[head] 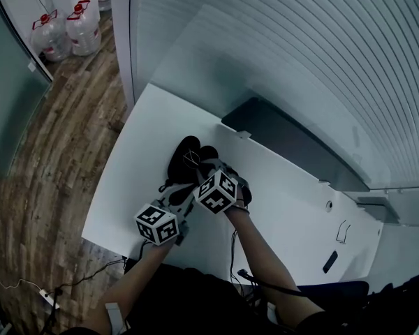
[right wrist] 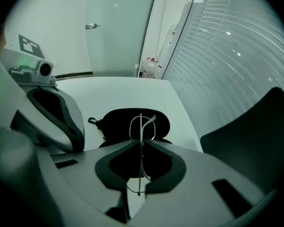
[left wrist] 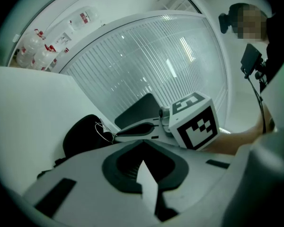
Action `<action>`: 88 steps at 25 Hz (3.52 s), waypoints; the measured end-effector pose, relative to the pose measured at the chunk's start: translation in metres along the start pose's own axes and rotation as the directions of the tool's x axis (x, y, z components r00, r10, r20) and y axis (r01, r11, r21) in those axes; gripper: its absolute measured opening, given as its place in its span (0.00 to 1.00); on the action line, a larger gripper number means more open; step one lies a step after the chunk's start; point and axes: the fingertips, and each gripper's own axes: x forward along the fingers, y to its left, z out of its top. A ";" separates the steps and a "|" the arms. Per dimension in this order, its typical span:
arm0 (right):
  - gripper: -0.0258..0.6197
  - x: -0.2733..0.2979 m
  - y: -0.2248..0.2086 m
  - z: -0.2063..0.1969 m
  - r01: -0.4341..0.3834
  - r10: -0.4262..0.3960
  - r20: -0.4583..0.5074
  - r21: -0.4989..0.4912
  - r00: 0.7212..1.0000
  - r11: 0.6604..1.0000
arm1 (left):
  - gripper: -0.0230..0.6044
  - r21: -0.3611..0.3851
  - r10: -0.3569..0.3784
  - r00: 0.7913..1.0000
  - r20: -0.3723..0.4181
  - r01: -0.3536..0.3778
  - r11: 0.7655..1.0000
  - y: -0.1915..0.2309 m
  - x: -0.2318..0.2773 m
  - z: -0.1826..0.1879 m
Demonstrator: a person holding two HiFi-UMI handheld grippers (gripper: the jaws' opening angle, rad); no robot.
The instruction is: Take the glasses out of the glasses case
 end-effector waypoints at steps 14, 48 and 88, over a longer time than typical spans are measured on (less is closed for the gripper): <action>0.10 -0.033 0.020 -0.008 0.044 -0.051 0.056 0.112 0.997 0.993 | 0.05 0.064 -0.042 0.998 -0.041 0.045 0.997 -0.030 -0.019 -0.009; 0.10 -0.053 0.055 -0.071 0.058 -0.062 0.009 0.235 0.998 0.970 | 0.05 0.126 -0.116 0.965 -0.237 0.149 0.981 -0.062 -0.021 -0.066; 0.10 -0.011 0.078 -0.109 -0.038 0.062 -0.072 0.304 0.996 0.952 | 0.05 0.059 -0.082 0.926 -0.368 0.111 0.992 -0.033 -0.013 -0.108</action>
